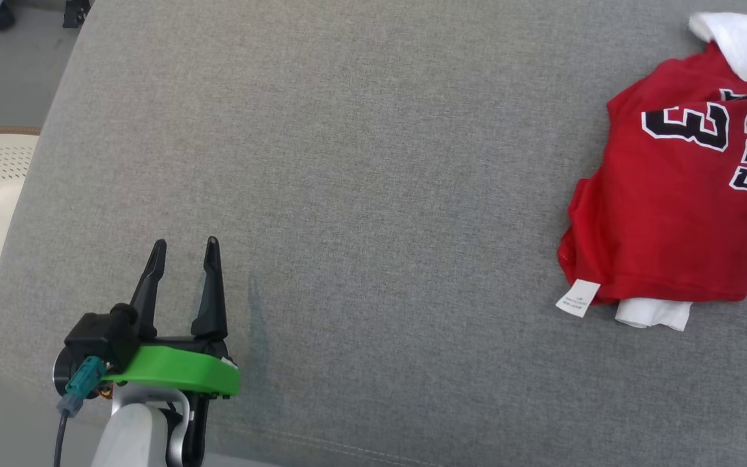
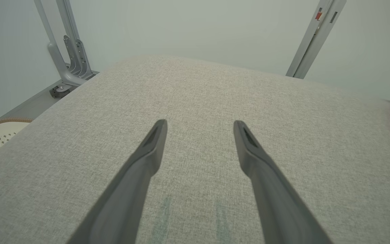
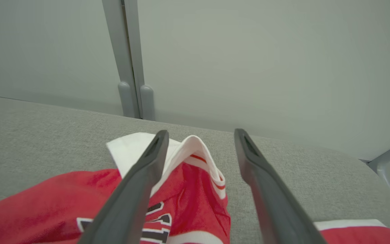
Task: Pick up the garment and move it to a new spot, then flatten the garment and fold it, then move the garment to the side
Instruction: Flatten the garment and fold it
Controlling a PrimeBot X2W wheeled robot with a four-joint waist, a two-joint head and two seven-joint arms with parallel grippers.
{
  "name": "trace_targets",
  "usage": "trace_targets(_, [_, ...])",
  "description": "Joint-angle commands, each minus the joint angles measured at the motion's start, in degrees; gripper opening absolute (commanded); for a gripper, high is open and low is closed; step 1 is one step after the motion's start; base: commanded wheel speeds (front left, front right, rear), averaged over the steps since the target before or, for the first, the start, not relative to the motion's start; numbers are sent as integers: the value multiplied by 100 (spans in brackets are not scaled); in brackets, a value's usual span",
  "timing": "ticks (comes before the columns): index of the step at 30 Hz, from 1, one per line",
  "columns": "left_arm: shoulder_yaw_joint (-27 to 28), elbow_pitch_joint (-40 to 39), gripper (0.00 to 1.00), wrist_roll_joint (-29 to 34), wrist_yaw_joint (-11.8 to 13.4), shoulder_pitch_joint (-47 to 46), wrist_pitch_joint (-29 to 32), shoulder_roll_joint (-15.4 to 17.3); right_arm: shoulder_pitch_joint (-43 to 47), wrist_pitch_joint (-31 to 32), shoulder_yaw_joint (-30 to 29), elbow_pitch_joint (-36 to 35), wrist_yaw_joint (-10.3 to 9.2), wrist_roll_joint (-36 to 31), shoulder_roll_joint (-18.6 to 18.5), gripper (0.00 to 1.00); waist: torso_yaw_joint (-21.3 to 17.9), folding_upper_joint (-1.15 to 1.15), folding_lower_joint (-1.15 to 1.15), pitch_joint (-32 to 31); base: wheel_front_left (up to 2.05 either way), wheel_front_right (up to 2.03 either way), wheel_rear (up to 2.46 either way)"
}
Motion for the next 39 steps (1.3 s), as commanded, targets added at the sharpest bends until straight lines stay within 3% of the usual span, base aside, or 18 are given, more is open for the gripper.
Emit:
trace_targets(1, [-6, 13, 100, 21, -18, 1, -15, 10, 0, -129, -35, 65, -10, -55, 10, 100, -141, 0, 0, -182, 0, 0, 0])
trace_targets(9, [90, 104, 100, 163, -18, 264, -15, 12, 508, -590, 162, -304, -10, 149, 850, 100, -784, 0, 0, -918, 0, 0, 0])
trace_targets(14, [208, 112, 100, 197, -18, 442, -15, 26, 1234, -623, 371, -1285, -10, 564, 1194, 100, -1181, 0, 0, -1326, 0, 0, 0])
trace_targets(21, [363, 106, 100, 238, -18, 697, -15, 26, 2800, -625, 51, -3061, -10, 862, 1463, 100, -1560, 0, 0, -1747, 0, 0, 0])
trace_targets(31, [461, -35, 100, 196, -19, 991, -15, 20, 4847, -626, -621, -4540, -10, 720, 2188, 100, -1750, 0, 0, -1980, 0, 0, 0])
trace_targets(39, [492, -172, 100, 244, -19, 1020, -15, 18, 5380, -627, -834, -4562, -9, 564, 2450, 100, -1751, 0, 0, -1939, 0, 0, 0])
